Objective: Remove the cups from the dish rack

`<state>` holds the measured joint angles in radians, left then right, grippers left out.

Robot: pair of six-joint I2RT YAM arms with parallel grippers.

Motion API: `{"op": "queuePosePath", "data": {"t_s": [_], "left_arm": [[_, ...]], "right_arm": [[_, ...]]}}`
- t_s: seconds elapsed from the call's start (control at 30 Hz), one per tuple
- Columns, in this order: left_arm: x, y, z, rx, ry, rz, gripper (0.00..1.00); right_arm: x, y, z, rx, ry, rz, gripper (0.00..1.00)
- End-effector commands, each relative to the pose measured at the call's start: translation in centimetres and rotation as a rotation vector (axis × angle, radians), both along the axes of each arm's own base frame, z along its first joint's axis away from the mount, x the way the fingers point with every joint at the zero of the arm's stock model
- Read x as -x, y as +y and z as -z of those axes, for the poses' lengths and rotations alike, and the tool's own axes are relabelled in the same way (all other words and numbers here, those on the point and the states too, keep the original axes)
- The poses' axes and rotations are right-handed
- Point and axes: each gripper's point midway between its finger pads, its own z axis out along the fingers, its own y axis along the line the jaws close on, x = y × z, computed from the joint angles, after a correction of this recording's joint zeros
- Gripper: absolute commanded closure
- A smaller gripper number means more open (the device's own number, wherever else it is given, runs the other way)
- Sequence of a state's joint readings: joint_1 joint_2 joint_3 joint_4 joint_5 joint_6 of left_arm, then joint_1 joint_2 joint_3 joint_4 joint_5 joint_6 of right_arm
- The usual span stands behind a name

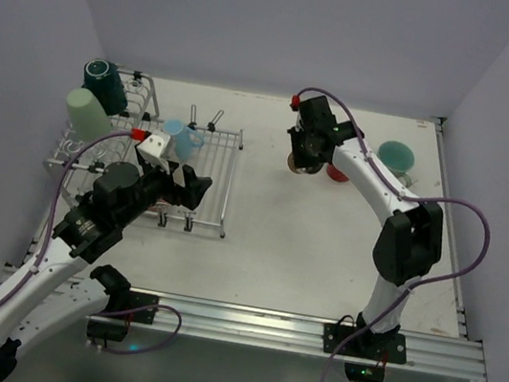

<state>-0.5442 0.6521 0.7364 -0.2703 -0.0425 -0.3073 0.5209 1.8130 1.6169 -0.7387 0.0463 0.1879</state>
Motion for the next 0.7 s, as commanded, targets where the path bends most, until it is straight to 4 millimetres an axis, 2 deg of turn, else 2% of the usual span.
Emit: {"op": "queuePosePath", "data": {"t_s": [0.0,0.07,0.1,0.17,0.2,0.23,0.27,0.33,0.4,0.43,0.5,0.6,0.63,0.67], "left_arm": [[-0.1,0.1,0.2,-0.053,-0.033,0.018,0.00],[0.3,-0.1,0.0,-0.051,-0.043,0.043,0.00],[0.4,-0.1,-0.1,-0.051,-0.049,0.047,0.00],[0.7,0.0,-0.2,-0.048,-0.058,0.051,0.00],[0.7,-0.1,-0.3,-0.046,-0.062,0.053,0.00],[0.7,0.0,-0.2,-0.047,-0.063,0.053,0.00],[0.8,0.0,-0.2,-0.048,-0.065,0.053,0.00],[0.7,0.0,-0.3,-0.049,-0.067,0.054,0.00],[0.7,0.0,-0.2,-0.055,-0.067,0.054,0.00],[0.7,-0.1,-0.1,-0.055,-0.064,0.062,0.00],[0.8,-0.4,-0.1,-0.054,-0.062,0.078,0.00],[0.8,-0.3,-0.2,-0.054,-0.064,0.076,0.00],[0.7,-0.3,-0.1,-0.056,-0.063,0.070,0.00],[0.7,-0.2,-0.2,-0.058,-0.064,0.064,0.00]], "right_arm": [[-1.3,-2.3,-0.3,0.163,0.020,0.013,1.00],[-2.1,-2.0,-0.1,0.163,0.024,0.003,1.00],[-2.5,-1.9,1.1,0.176,0.050,-0.004,1.00],[-3.3,-1.6,1.5,0.175,0.057,-0.009,1.00],[-3.5,-1.6,2.0,0.185,0.071,-0.016,1.00],[-3.7,-1.5,3.7,0.207,0.104,-0.026,1.00],[-4.3,-1.5,3.5,0.208,0.101,-0.026,1.00],[-4.8,-1.4,5.0,0.229,0.124,-0.041,1.00],[-5.5,-1.2,5.0,0.232,0.115,-0.050,1.00],[-5.6,-1.1,5.7,0.237,0.128,-0.059,1.00],[-6.1,-1.0,5.4,0.238,0.119,-0.064,0.99],[-6.5,-1.2,5.8,0.258,0.119,-0.065,0.91],[-6.6,-1.2,5.8,0.262,0.115,-0.066,0.80],[-6.7,-1.2,5.6,0.261,0.107,-0.063,0.73]]}}
